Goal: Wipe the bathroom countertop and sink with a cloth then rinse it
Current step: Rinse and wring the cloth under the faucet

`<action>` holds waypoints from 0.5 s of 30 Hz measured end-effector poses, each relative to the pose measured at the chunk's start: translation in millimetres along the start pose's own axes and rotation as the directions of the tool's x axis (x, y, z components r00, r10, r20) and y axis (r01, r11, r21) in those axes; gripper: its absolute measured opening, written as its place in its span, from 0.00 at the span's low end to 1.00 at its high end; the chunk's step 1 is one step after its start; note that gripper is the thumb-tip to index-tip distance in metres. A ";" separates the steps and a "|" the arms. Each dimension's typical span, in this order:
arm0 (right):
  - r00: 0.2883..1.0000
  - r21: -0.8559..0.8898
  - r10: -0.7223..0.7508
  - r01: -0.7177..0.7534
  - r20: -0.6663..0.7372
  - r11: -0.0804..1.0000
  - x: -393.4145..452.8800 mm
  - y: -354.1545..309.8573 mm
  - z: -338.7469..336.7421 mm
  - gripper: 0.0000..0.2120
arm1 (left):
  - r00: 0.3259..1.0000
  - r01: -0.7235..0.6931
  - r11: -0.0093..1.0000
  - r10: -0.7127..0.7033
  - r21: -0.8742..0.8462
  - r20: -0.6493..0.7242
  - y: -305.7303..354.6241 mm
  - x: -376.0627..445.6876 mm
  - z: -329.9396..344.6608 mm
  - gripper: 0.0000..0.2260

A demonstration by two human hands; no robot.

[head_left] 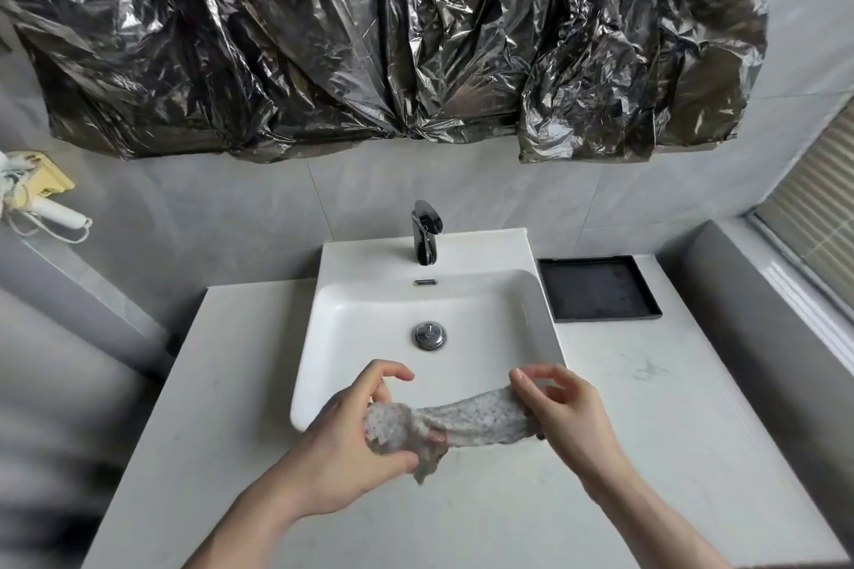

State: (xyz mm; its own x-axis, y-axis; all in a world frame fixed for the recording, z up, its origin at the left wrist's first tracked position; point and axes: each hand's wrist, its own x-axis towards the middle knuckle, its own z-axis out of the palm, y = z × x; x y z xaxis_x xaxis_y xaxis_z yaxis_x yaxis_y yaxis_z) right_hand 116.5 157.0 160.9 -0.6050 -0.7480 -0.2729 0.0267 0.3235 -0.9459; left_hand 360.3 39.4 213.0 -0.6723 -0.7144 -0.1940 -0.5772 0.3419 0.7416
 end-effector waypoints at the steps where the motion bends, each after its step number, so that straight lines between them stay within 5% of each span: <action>1: 0.999 0.005 0.034 -0.034 0.008 0.999 -2.5 2.1 -0.6 0.13 | 0.999 -0.037 0.999 0.037 0.001 -0.012 2.0 -0.8 -0.8 0.23; 4: 0.999 -0.122 0.037 -0.039 -0.018 0.992 -15.6 7.2 1.8 0.14 | 0.991 -0.122 0.992 0.121 -0.018 -0.059 5.7 -0.5 -5.0 0.08; 7: 0.997 -0.228 -0.070 0.071 0.013 0.971 -40.1 4.8 10.4 0.12 | 0.997 -0.079 0.993 0.079 -0.091 -0.002 17.3 -3.3 -6.6 0.05; 11: 0.922 -0.256 -0.081 0.188 0.378 0.948 -73.5 1.0 47.6 0.20 | 0.995 0.027 0.994 -0.017 -0.103 0.095 18.8 -6.0 -2.3 0.23; 15: 0.935 -0.212 -0.165 0.238 0.314 0.948 -83.9 1.1 83.4 0.07 | 0.999 0.039 0.997 -0.040 0.064 0.012 -3.1 -8.4 -1.6 0.32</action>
State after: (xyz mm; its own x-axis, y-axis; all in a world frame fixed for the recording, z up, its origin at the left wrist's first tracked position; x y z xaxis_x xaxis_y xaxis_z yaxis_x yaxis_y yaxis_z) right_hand 233.7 171.7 168.1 -0.3204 -0.9346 -0.1545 -0.2880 0.2515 -0.9240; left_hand 368.5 43.3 213.3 -0.6544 -0.7202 -0.2306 -0.6314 0.3526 0.6906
